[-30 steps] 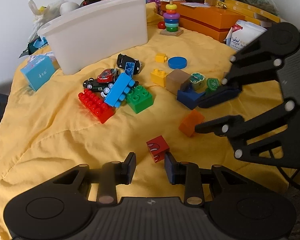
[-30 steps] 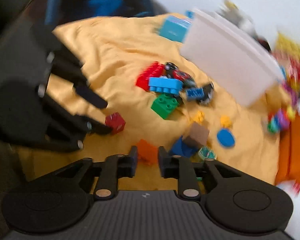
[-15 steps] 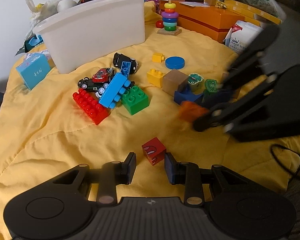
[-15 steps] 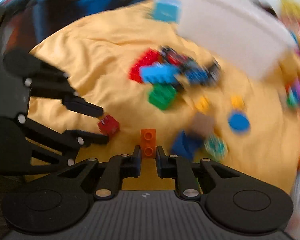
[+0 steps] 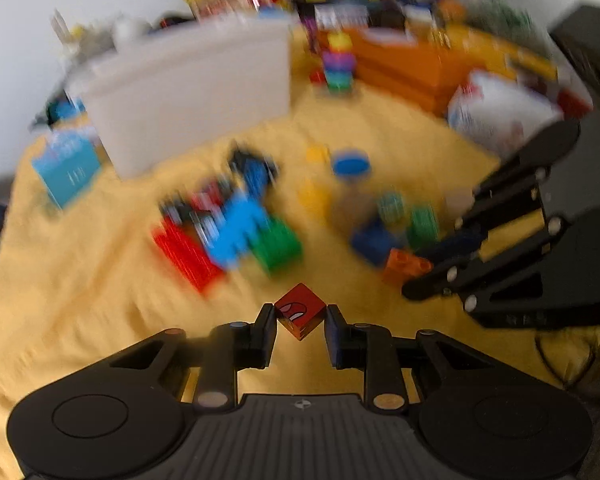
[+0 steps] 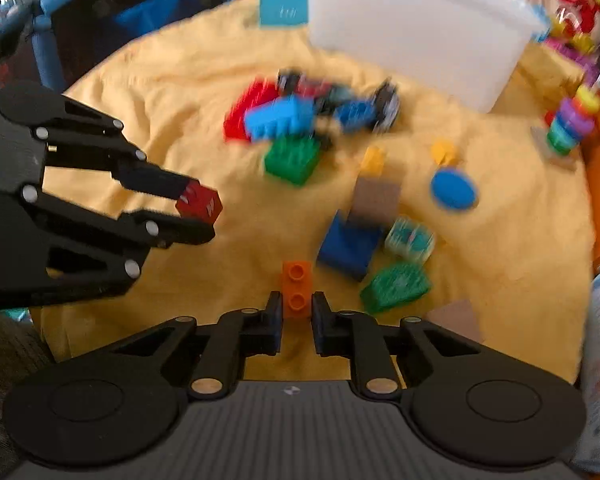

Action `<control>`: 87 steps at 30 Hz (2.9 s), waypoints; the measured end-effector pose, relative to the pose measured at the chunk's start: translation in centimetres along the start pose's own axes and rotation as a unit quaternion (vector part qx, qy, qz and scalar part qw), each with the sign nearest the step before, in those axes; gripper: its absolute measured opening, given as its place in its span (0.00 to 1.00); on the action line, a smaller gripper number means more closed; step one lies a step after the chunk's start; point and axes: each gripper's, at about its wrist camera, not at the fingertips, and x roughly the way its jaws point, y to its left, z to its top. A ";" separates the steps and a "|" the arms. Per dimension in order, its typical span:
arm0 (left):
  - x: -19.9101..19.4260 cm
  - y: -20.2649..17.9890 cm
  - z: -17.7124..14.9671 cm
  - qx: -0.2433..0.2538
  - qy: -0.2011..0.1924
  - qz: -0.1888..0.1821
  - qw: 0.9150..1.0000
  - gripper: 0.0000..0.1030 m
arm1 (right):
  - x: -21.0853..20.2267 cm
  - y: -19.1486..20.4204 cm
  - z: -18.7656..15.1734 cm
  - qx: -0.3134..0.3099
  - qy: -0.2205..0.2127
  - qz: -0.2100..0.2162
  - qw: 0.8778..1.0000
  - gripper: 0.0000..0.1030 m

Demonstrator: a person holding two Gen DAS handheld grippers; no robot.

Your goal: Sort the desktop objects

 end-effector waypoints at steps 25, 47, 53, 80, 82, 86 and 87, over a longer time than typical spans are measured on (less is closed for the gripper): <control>7.0 15.1 23.5 -0.091 -0.083 0.155 0.980 0.35 | 0.1 -12.9 24.0 0.097 -0.174 -0.150 0.968 0.29; 0.5 2.8 2.7 -0.047 -0.023 0.074 0.996 0.66 | -3.2 -2.2 5.2 0.041 -0.171 -0.066 0.982 0.57; 1.1 1.4 0.1 -0.037 0.002 0.059 0.998 0.65 | -2.8 0.3 1.4 0.021 -0.152 -0.053 0.987 0.56; 4.5 1.0 1.5 -0.055 0.017 0.020 0.998 0.55 | -1.0 -0.2 -0.7 0.047 -0.070 -0.075 0.994 0.41; 5.7 0.9 2.2 -0.051 0.025 0.030 0.998 0.55 | -1.8 0.3 -0.7 0.028 -0.092 -0.101 0.990 0.41; 7.6 1.7 3.1 -0.063 0.033 0.027 0.997 0.44 | -2.2 0.5 -0.8 0.024 -0.095 -0.103 0.990 0.42; 7.7 1.9 3.1 -0.070 0.035 0.020 0.997 0.44 | -2.1 0.3 -0.9 0.029 -0.090 -0.098 0.991 0.42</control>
